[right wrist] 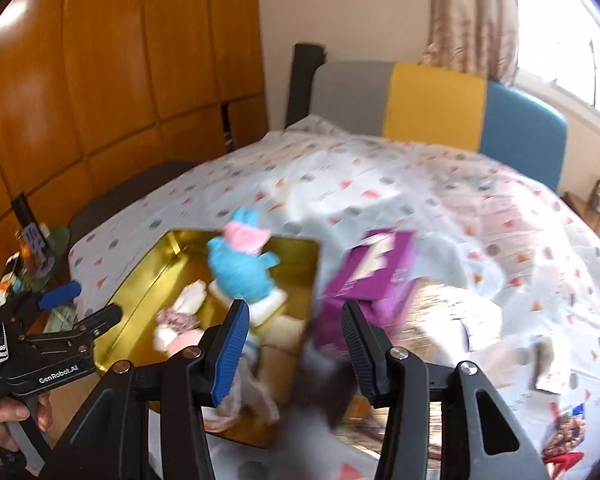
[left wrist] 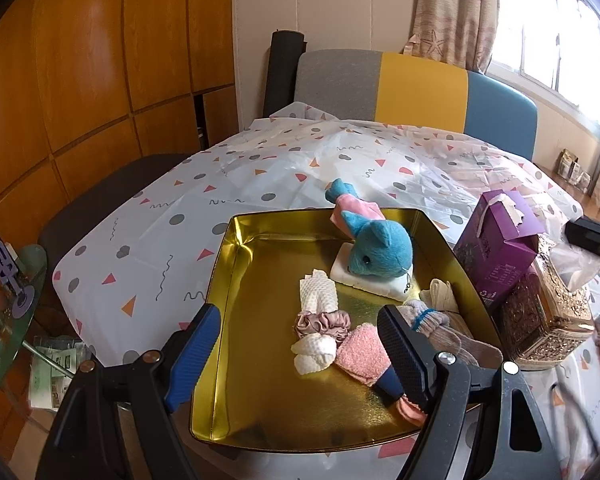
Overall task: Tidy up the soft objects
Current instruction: 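Move both grippers back toward the remaining pile of soft items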
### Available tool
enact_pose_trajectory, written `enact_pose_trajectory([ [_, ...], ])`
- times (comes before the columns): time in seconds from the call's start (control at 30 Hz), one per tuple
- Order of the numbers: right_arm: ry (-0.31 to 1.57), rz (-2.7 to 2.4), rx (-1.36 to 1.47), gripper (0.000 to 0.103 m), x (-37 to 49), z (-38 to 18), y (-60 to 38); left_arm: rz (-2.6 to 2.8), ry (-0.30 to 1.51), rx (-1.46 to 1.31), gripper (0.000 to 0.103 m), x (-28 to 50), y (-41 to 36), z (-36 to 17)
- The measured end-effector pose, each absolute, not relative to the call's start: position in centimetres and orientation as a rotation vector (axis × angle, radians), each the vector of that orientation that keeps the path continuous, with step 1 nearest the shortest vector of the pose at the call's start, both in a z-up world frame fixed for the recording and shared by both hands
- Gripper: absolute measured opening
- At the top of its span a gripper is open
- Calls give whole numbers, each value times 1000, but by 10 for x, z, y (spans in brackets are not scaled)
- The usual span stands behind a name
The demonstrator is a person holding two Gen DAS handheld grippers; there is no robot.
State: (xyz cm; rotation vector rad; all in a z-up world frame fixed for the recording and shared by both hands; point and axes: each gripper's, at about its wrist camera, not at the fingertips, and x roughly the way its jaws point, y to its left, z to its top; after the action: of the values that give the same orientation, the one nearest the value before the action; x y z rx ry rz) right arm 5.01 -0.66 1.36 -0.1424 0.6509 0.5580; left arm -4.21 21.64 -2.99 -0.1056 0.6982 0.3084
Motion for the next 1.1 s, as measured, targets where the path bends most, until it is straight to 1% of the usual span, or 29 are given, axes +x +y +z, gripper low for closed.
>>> enact_pose_trajectory([
  [0.27, 605, 401, -87, 48, 59, 34, -84, 286, 705, -78, 82, -40, 205, -30],
  [0.63, 619, 84, 31, 48, 76, 25, -215, 255, 702, -23, 83, -35, 185, -25],
  [0.87, 657, -206, 195, 48, 93, -16, -325, 228, 688, 25, 83, -31, 170, -17],
  [1.0, 696, -314, 391, 48, 89, -51, -382, 215, 678, 45, 83, -28, 161, -10],
  [1.03, 731, -339, 442, 48, 89, -58, -393, 212, 675, 50, 83, -27, 158, -9],
  [1.1, 726, -335, 543, 49, 83, -63, -408, 202, 672, 61, 83, -24, 152, -7],
])
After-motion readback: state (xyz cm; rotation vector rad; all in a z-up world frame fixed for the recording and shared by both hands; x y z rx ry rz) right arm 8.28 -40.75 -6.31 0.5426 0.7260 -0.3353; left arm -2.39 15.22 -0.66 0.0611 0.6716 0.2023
